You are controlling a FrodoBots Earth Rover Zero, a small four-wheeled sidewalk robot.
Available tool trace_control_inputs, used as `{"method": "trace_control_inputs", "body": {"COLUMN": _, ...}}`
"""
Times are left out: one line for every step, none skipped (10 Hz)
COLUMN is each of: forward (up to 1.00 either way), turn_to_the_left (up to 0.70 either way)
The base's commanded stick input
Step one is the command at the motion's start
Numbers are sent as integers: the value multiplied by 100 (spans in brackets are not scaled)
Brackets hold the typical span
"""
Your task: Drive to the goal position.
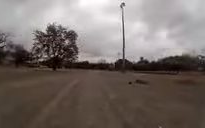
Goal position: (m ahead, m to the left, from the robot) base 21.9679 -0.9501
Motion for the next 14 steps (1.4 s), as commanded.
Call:
{"method": "trace_control_inputs", "body": {"forward": 70, "turn_to_the_left": -1}}
{"method": "trace_control_inputs", "body": {"forward": 70, "turn_to_the_left": -1}}
{"method": "trace_control_inputs", "body": {"forward": 70, "turn_to_the_left": -1}}
{"method": "trace_control_inputs", "body": {"forward": 70, "turn_to_the_left": -1}}
{"method": "trace_control_inputs", "body": {"forward": 70, "turn_to_the_left": -1}}
{"method": "trace_control_inputs", "body": {"forward": 70, "turn_to_the_left": 2}}
{"method": "trace_control_inputs", "body": {"forward": 70, "turn_to_the_left": 26}}
{"method": "trace_control_inputs", "body": {"forward": 70, "turn_to_the_left": 33}}
{"method": "trace_control_inputs", "body": {"forward": 70, "turn_to_the_left": 8}}
{"method": "trace_control_inputs", "body": {"forward": 70, "turn_to_the_left": 1}}
{"method": "trace_control_inputs", "body": {"forward": 70, "turn_to_the_left": -1}}
{"method": "trace_control_inputs", "body": {"forward": 70, "turn_to_the_left": -1}}
{"method": "trace_control_inputs", "body": {"forward": 70, "turn_to_the_left": -1}}
{"method": "trace_control_inputs", "body": {"forward": 70, "turn_to_the_left": -1}}
